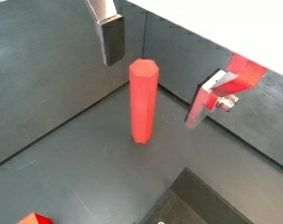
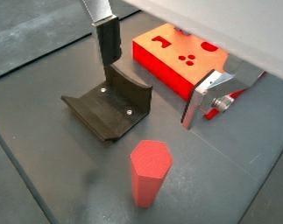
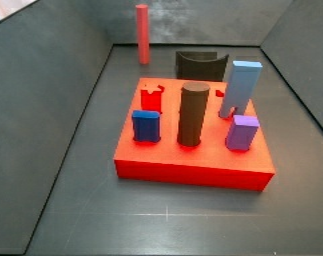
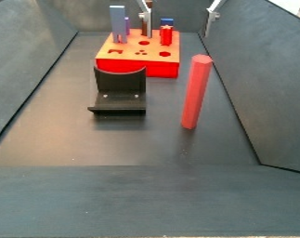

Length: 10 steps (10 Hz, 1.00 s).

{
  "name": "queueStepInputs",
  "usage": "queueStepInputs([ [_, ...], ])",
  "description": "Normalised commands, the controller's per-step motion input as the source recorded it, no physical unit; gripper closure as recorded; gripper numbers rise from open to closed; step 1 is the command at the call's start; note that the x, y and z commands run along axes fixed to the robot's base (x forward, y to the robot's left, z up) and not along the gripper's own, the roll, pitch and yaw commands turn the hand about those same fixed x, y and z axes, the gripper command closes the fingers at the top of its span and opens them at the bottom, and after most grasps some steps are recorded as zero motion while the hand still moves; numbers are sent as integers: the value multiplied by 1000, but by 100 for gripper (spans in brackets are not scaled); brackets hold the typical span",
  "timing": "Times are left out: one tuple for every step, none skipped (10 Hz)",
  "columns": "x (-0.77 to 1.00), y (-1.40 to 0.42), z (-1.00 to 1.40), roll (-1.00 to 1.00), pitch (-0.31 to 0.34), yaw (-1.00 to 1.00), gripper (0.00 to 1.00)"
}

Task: Pick up the hexagon object. Move up. Move to above the board. Insert the hexagon object.
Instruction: Pick up the hexagon object.

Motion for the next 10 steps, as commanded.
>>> queueStepInputs([
  [-60, 46, -3, 20, 0, 0, 0],
  [0, 251, 0, -6, 0, 126, 0],
  [-20, 0, 0, -39, -110, 566, 0],
  [-40, 86, -77, -37, -66, 680, 0],
  [-186, 226, -166, -24, -74, 420, 0],
  [-306, 337, -223, -50, -50, 0, 0],
  [-343, 346, -217, -87, -24, -214, 0],
  [-411, 231, -191, -149, -40, -486, 0],
  [-389, 174, -169, -184, -71, -497, 0],
  [-217, 200, -203, -231, -127, -406, 0],
])
